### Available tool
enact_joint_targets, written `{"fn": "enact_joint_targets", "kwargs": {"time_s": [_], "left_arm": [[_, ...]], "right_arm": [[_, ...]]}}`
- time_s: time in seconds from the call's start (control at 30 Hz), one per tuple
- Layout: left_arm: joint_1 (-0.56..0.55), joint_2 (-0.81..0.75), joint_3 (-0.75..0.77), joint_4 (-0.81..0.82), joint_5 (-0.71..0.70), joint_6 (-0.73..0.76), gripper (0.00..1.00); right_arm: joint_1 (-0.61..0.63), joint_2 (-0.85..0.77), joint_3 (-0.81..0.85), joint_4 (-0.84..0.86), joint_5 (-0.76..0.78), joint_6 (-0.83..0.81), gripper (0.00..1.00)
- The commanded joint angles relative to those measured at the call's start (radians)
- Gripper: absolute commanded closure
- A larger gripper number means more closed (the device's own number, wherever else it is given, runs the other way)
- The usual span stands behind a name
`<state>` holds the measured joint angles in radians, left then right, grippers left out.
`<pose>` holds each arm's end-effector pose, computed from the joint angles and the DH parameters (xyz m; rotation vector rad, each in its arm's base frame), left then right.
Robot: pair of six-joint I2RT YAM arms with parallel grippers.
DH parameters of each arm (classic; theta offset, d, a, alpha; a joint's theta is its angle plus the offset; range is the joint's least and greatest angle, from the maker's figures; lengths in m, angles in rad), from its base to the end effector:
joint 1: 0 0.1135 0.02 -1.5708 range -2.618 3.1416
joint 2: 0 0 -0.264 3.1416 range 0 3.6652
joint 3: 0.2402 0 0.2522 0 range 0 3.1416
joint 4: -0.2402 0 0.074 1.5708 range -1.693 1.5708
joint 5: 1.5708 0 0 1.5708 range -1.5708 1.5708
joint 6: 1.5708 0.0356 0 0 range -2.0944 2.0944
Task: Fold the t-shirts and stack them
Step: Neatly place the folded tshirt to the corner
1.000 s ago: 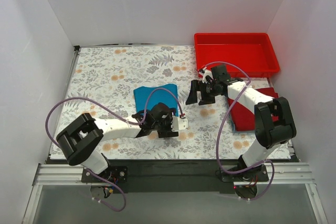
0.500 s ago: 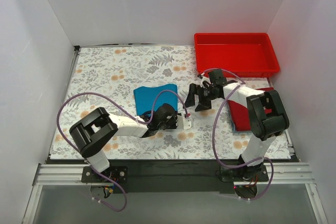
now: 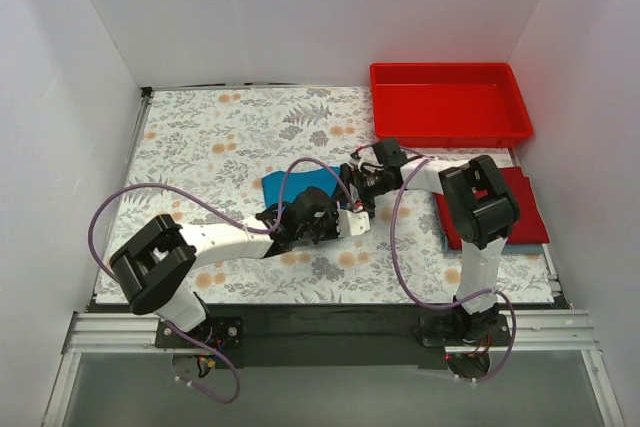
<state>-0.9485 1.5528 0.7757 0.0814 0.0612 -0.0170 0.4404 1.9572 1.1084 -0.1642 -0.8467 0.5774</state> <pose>0.1825 -0.2581 0.1783 1.0769 2.0681 -0.5695 0.3306 0.1853 0.1311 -0.1632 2.7252 1.4432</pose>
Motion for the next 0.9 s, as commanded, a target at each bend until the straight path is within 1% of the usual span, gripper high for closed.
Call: {"fn": "enact_joint_targets", "kwargs": {"time_s": [0.0, 0.07, 0.1, 0.2, 0.3, 0.37, 0.43, 0.47, 0.5, 0.57, 0.6, 0.7, 0.73, 0.77, 0.8, 0.83, 0.87], "left_arm": [[-0.003, -0.063, 0.04, -0.031, 0.052, -0.046, 1.0], [-0.003, -0.071, 0.04, -0.035, 0.065, -0.051, 1.0], [-0.003, -0.076, 0.04, -0.037, 0.069, -0.052, 1.0], [-0.003, -0.091, 0.04, -0.04, 0.084, -0.057, 1.0], [-0.004, -0.096, 0.045, -0.055, 0.095, -0.067, 1.0], [-0.004, -0.096, 0.045, -0.06, 0.101, -0.073, 1.0], [-0.004, -0.096, 0.046, -0.06, 0.107, -0.081, 1.0], [-0.004, -0.094, 0.051, -0.065, 0.109, -0.083, 1.0], [-0.004, -0.095, 0.056, -0.068, 0.115, -0.086, 0.98], [-0.003, -0.102, 0.068, -0.077, 0.112, -0.1, 0.88], [-0.003, -0.114, 0.086, -0.113, 0.095, -0.131, 0.75], [0.008, -0.166, 0.137, -0.218, 0.094, -0.213, 0.64], [0.017, -0.183, 0.143, -0.247, 0.106, -0.234, 0.61], [0.034, -0.201, 0.149, -0.29, 0.114, -0.25, 0.61], [0.037, -0.223, 0.149, -0.307, 0.112, -0.264, 0.6], [0.042, -0.255, 0.145, -0.321, 0.105, -0.271, 0.6], [0.042, -0.272, 0.143, -0.347, 0.086, -0.27, 0.59]], "right_arm": [[0.021, 0.061, 0.016, 0.015, -0.014, 0.058, 0.04], [0.037, 0.09, 0.03, 0.023, -0.038, 0.079, 0.07], [0.041, 0.1, 0.034, 0.026, -0.048, 0.084, 0.1], [0.053, 0.135, 0.059, 0.032, -0.066, 0.107, 0.17], [0.052, 0.161, 0.082, 0.032, -0.051, 0.099, 0.26], [0.05, 0.17, 0.096, 0.031, -0.026, 0.091, 0.3], [0.05, 0.177, 0.106, 0.029, 0.001, 0.079, 0.4], [0.05, 0.186, 0.117, 0.028, 0.003, 0.073, 0.53], [0.052, 0.187, 0.123, 0.026, 0.006, 0.047, 0.63], [0.046, 0.18, 0.13, 0.009, 0.036, 0.004, 0.88], [0.043, 0.168, 0.137, -0.042, 0.046, -0.067, 0.98], [0.031, 0.092, 0.178, -0.19, 0.147, -0.227, 0.99], [0.027, 0.069, 0.185, -0.286, 0.175, -0.325, 0.99], [0.027, 0.021, 0.192, -0.337, 0.243, -0.382, 0.99], [0.026, 0.005, 0.2, -0.386, 0.273, -0.434, 0.99], [0.026, -0.01, 0.206, -0.49, 0.3, -0.533, 0.99], [0.02, -0.036, 0.202, -0.526, 0.367, -0.568, 0.99]]}}
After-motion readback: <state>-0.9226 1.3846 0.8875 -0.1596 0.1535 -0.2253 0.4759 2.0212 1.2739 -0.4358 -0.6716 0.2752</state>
